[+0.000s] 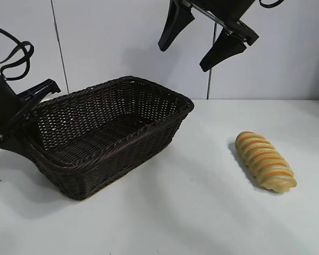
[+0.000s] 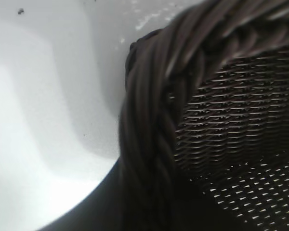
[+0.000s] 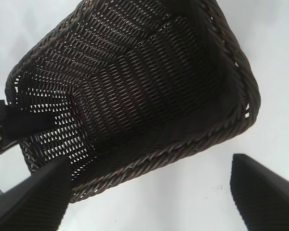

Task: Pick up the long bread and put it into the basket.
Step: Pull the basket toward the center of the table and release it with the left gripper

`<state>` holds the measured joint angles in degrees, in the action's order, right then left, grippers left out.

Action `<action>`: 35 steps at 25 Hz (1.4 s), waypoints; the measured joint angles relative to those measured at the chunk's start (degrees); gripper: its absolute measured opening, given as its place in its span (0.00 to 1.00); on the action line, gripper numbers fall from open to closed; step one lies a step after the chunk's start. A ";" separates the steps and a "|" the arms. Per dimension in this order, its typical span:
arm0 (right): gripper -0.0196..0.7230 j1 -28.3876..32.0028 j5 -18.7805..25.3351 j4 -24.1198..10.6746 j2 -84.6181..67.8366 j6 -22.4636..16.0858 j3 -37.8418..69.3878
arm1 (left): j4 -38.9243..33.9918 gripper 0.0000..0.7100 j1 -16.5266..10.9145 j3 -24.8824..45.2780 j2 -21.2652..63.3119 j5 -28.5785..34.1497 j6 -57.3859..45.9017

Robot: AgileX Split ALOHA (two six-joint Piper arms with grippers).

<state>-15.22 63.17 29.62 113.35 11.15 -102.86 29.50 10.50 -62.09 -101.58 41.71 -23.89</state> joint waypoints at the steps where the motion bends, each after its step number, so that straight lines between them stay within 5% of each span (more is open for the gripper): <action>1: 0.89 0.00 0.00 0.00 0.00 0.00 0.00 | 0.63 0.14 -0.07 -0.86 0.00 0.58 0.75; 21: 0.89 0.00 -0.06 0.00 0.00 0.00 0.00 | -2.67 0.14 -0.37 -3.88 -0.03 7.72 13.12; 35: 0.89 0.00 -0.06 0.00 0.00 0.00 0.00 | -3.47 0.14 -1.36 -23.83 -12.33 22.37 27.46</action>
<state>-15.22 63.10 29.62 113.35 11.15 -102.86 26.04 9.14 -85.93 -113.92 64.08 3.57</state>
